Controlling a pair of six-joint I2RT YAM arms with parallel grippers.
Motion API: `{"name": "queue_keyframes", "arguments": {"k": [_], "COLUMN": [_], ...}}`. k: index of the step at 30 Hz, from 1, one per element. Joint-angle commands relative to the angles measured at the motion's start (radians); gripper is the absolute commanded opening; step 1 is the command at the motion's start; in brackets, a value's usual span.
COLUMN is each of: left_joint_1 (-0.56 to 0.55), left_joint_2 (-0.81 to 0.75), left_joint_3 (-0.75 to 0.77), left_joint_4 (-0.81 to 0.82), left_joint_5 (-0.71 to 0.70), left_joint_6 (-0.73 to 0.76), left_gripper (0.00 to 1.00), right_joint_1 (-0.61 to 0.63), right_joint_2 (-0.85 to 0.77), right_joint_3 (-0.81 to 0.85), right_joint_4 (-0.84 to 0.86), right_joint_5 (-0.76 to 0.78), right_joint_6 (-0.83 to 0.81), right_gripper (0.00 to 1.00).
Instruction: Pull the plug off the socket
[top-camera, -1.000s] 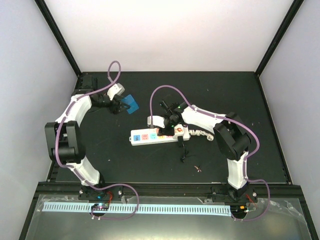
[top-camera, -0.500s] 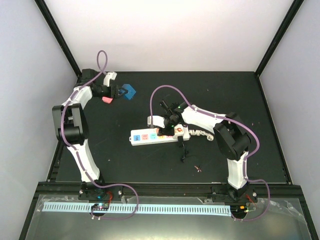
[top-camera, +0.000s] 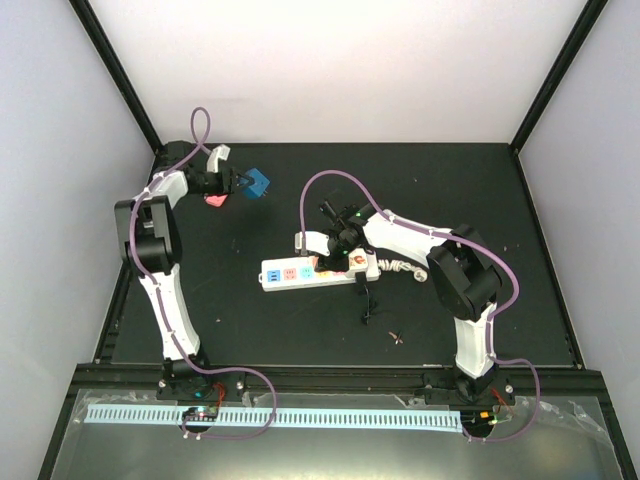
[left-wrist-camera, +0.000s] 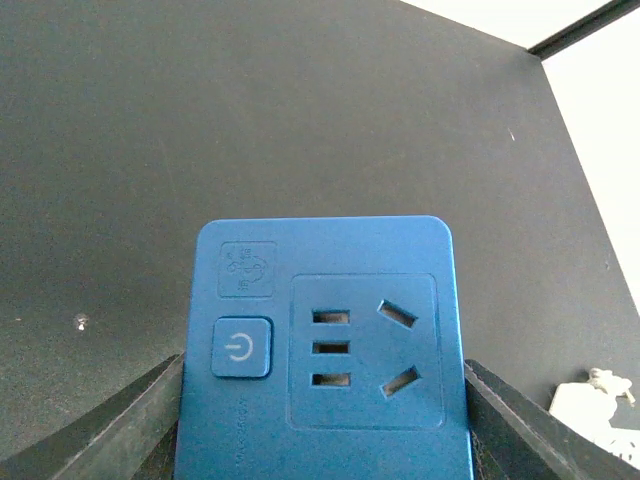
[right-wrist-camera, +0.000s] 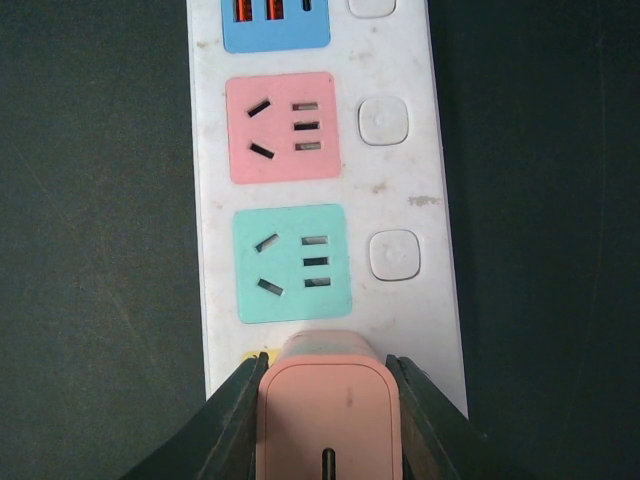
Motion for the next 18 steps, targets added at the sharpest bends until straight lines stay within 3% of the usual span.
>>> {"name": "queue_keyframes", "arguments": {"k": [1,10,18], "left_joint_1": [0.004,0.000,0.001], "left_joint_2": [0.040,0.115,0.145], "left_joint_3": [0.078,0.157,0.181], "left_joint_4": [0.048,-0.001,-0.038], "left_joint_5": [0.021,0.001,-0.022], "left_joint_6": [-0.071,-0.114,-0.118], "left_gripper": [0.35,0.36,0.52], "right_joint_1": [-0.023,-0.023,-0.023], "right_joint_2": [0.050,0.053,0.052], "right_joint_3": [-0.009,-0.002,0.004], "right_joint_4": [-0.007,-0.010,-0.018], "right_joint_5": [0.134,0.136,0.131], "right_joint_6": [0.004,0.007,0.008], "right_gripper": [0.02,0.02,0.03]}}
